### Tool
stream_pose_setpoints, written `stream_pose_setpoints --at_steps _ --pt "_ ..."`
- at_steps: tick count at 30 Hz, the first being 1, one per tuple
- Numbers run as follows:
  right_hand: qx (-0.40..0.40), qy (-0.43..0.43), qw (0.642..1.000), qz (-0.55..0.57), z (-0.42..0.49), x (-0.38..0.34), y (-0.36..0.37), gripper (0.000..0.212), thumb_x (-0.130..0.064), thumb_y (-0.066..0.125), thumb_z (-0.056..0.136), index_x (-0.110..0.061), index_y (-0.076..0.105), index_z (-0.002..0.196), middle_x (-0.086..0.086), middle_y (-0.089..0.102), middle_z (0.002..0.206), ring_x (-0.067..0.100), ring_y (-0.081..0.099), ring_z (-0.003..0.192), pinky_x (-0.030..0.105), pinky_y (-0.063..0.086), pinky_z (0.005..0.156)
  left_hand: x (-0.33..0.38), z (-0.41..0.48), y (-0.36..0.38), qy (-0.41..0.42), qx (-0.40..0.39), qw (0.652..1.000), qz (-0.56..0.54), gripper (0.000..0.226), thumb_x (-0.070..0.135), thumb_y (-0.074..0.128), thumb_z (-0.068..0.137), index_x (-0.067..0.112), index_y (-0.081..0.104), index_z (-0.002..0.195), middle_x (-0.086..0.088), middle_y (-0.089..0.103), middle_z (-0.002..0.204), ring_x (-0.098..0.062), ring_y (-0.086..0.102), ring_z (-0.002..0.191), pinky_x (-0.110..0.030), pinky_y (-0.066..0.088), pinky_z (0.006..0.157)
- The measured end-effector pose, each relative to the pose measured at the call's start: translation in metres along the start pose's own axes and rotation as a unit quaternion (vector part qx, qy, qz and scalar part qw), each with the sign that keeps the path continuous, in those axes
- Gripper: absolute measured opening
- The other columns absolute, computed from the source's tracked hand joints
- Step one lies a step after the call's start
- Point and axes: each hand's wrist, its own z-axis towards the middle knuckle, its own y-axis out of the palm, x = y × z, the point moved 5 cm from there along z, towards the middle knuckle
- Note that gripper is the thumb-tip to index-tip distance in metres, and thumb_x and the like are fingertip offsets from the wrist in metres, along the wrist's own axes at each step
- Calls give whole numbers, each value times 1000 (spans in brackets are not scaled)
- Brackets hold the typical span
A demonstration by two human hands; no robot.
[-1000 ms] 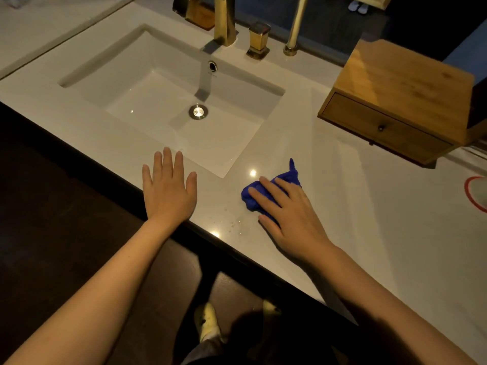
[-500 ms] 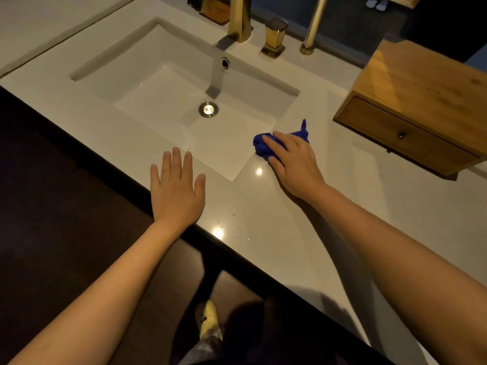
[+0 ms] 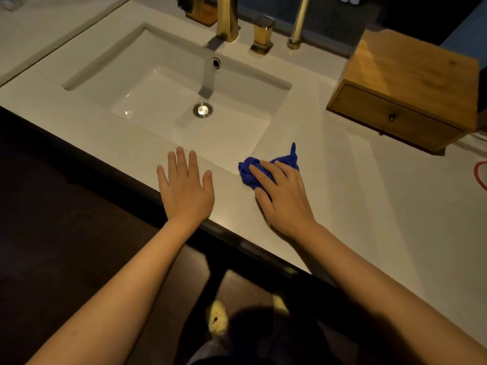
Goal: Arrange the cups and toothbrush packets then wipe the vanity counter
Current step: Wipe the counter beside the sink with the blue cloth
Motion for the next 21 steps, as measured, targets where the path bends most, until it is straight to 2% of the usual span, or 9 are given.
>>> stream_pose_setpoints --at_steps 5,7,9,12,13,15,18,21 --pt "-27 44 999 -8 -37 -37 11 54 -36 29 90 -21 39 142 5 42 148 30 32 135 42 19 115 -1 1 0 7 -21 1000 -7 61 43 14 97 13 6 149 -11 3 159 -27 1 147 -47 2 118" --pt "-55 50 997 -21 -44 -43 13 57 -34 23 90 -21 33 144 6 36 151 31 29 138 42 16 116 -2 5 -4 14 -43 998 -44 58 40 17 98 13 8 149 -12 3 159 -27 0 147 -47 2 118" --pt "-81 28 995 -46 -48 -42 8 56 -33 22 91 -22 32 145 6 35 152 32 31 137 40 18 115 -8 9 -14 31 -50 992 -107 53 32 22 99 13 14 148 -12 7 159 -27 3 146 -46 4 117" --pt "-103 -23 992 -75 -46 -28 -9 59 -49 29 86 -29 41 140 1 49 142 30 48 118 37 35 98 -35 17 -28 52 -13 993 -105 51 27 24 99 13 19 147 -13 10 158 -28 6 146 -48 6 117" --pt "-107 -35 990 -83 -46 -21 -13 60 -53 33 84 -31 43 138 0 52 137 27 50 111 33 34 92 -48 20 -29 48 -6 996 -78 51 28 24 99 14 18 148 -13 10 158 -29 5 146 -50 5 116" --pt "-100 -37 990 -89 -49 -11 -15 61 -56 39 82 -32 44 137 0 52 130 24 49 109 31 31 94 -74 28 -26 30 -12 999 -39 53 33 22 98 15 15 148 -14 9 158 -30 4 146 -53 3 116" --pt "-4 72 997 -30 -59 -13 -5 59 -48 38 84 -22 46 136 5 51 129 24 47 116 35 32 103 -96 34 -15 24 -38 998 -35 59 43 20 97 16 11 149 -13 4 159 -28 -1 146 -50 -1 117" --pt "89 225 970 -11 -63 -32 14 61 -44 31 87 -15 40 139 11 48 135 29 44 123 41 31 105 -97 34 -11 30 -31 998 -45 60 44 19 97 15 10 149 -12 4 159 -27 -2 147 -48 -4 117"
